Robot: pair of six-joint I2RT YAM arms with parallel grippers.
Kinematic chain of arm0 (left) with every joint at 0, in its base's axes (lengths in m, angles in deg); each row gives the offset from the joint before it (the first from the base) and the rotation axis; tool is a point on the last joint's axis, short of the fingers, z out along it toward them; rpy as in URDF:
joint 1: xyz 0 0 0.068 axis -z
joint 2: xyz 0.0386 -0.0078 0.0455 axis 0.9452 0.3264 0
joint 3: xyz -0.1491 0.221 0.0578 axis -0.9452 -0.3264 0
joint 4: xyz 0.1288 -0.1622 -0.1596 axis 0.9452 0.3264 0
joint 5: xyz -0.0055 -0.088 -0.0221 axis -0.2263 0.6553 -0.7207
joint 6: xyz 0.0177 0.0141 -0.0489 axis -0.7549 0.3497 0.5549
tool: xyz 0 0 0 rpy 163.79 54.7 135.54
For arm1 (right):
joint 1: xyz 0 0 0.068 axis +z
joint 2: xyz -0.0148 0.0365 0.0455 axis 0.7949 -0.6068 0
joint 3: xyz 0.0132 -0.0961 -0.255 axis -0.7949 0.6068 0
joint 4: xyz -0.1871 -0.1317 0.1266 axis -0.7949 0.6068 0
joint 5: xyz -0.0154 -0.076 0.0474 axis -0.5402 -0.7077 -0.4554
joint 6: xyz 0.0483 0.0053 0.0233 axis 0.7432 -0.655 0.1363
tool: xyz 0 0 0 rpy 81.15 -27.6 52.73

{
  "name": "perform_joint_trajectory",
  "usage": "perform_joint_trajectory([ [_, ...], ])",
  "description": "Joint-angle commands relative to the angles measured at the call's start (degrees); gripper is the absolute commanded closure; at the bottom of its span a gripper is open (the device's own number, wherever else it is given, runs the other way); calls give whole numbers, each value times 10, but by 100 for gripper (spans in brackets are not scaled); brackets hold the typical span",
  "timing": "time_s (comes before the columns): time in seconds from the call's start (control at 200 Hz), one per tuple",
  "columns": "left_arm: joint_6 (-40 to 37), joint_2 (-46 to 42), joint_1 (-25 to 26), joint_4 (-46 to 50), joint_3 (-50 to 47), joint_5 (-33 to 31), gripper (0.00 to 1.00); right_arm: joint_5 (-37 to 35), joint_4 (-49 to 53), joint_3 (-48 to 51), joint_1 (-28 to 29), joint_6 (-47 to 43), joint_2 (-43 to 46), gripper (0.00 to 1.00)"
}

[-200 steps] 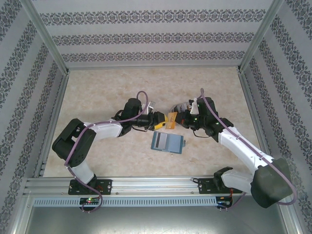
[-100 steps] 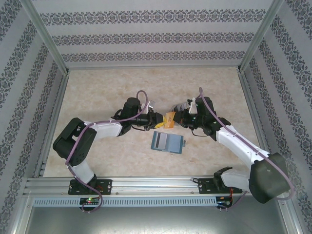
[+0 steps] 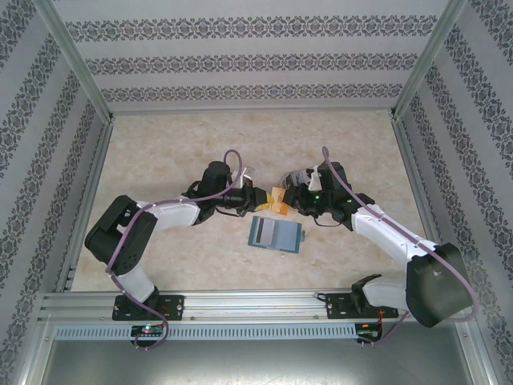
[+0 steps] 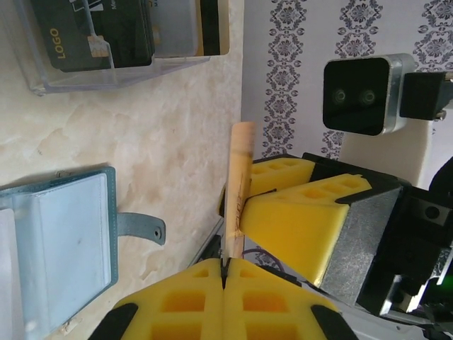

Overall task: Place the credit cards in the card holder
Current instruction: Pick up the credit card from the storage box, then insert the credit card into the card slot.

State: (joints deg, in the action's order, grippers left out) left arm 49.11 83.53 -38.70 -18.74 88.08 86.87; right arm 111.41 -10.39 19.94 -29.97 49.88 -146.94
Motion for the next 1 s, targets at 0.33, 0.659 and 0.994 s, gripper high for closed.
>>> perform_joint_trajectory([
  [0.33, -171, -43, 41, 259, 23, -121, 100, -71, 39, 38, 58, -35, -57, 76],
  [0.659, -199, -2, 81, 278, 32, -165, 100, -144, 108, 50, 60, -69, -69, 78],
  [0.994, -198, 14, 88, 251, 17, -172, 100, -175, 123, 62, 63, -75, -81, 77],
])
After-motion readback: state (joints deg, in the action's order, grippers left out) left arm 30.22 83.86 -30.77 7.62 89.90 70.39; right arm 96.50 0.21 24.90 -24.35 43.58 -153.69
